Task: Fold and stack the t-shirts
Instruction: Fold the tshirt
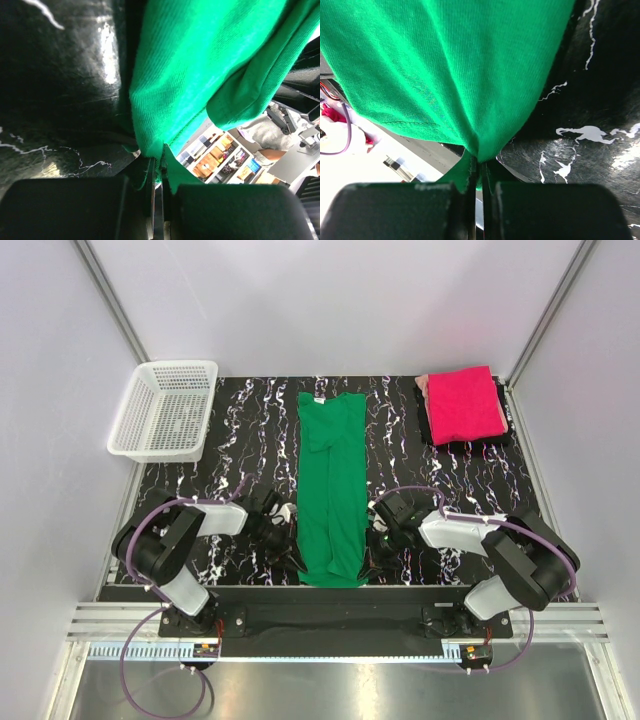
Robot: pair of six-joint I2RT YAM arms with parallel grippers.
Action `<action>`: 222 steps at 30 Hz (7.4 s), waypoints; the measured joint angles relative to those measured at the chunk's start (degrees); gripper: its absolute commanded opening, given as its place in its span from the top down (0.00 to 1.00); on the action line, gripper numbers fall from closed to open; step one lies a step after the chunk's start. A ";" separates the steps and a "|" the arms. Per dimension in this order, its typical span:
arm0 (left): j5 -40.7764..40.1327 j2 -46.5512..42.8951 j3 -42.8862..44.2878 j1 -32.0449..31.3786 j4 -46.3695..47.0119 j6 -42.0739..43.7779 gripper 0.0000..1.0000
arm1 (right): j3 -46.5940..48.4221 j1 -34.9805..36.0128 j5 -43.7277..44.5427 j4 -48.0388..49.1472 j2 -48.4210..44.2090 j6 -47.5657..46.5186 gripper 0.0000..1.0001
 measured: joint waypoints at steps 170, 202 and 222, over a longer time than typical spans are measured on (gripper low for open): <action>-15.02 7.85 47.74 6.21 -27.82 -0.11 1.00 | 54.90 -16.72 3.02 -31.54 21.75 -21.14 1.00; -17.38 20.65 57.09 9.88 -28.52 1.77 1.00 | 64.08 -18.75 2.97 -32.59 33.29 -21.33 1.00; -17.09 28.85 63.08 11.91 -30.10 3.23 1.00 | 70.23 -20.28 1.44 -33.09 40.76 -21.27 1.00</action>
